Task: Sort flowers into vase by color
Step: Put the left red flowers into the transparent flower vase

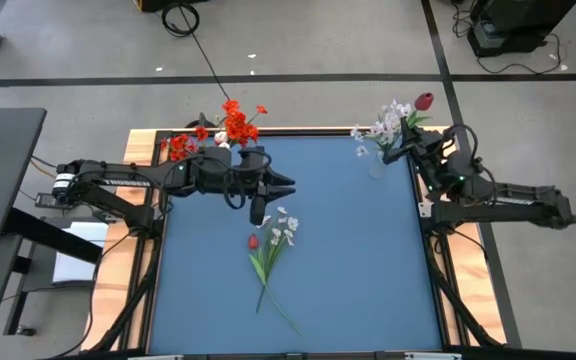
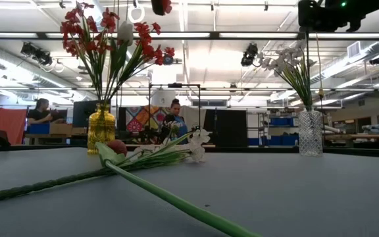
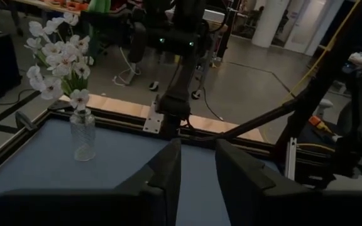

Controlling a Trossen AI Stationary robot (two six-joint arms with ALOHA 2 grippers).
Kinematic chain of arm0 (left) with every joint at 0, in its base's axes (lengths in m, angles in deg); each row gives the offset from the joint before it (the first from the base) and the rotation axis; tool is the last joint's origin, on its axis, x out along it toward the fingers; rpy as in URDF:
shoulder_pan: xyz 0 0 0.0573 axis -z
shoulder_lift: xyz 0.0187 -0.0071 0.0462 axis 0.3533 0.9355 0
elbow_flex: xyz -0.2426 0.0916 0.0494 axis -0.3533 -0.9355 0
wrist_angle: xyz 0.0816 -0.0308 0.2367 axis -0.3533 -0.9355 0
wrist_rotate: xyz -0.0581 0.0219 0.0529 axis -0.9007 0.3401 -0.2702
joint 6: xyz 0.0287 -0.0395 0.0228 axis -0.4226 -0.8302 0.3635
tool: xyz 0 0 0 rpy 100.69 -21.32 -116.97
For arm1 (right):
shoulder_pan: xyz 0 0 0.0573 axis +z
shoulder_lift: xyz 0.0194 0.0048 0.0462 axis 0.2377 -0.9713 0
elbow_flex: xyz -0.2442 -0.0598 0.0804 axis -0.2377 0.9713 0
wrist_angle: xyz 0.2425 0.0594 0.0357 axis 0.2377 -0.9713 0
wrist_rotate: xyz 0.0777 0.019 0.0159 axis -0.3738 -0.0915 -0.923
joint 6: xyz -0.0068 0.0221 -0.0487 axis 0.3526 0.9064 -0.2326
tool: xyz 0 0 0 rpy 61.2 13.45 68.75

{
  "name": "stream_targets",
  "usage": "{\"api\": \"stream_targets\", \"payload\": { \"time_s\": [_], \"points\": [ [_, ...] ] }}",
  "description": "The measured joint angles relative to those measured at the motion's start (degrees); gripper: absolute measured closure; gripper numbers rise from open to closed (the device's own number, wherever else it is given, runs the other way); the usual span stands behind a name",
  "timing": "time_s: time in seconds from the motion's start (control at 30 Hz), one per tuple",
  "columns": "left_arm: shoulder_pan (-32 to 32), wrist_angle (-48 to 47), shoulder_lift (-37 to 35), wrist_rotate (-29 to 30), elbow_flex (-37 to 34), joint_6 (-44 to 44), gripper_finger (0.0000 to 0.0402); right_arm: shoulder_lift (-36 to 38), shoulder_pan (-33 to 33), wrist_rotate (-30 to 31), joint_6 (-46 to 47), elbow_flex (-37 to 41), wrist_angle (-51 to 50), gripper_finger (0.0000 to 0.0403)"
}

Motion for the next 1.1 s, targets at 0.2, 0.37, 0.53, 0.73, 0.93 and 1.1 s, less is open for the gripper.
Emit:
{"api": "stream_targets", "payload": {
  "time_s": [0.2,0.37,0.53,0.73,0.93,1.1],
  "points": [
    [0.0,0.0,0.0,0.0,0.0,-0.3,0.0296,0.0,-2.5,-2.1,8.7,0.0,-10.2,0.0386],
    [0.0,0.0,0.0,0.0,0.0,-0.5,0.0296,-2.0,-4.1,-4.1,13.4,0.0,-14.6,0.0384],
    [0.0,0.0,0.0,0.0,0.0,-0.8,0.0296,-4.8,-5.9,-5.9,15.5,0.0,-15.5,0.0374],
    [0.1,0.0,0.0,0.0,0.0,-2.6,0.0296,-7.2,-6.7,-4.2,21.8,0.0,-19.1,0.0366],
    [0.4,-0.3,0.0,0.0,0.0,-1.1,0.0296,-9.9,-8.5,-2.9,27.4,0.0,-21.2,0.0365],
    [-0.9,-0.5,0.0,1.1,0.0,-0.5,0.0296,-12.3,-9.9,-6.1,34.2,0.0,-23.2,0.0354]
  ]
}}
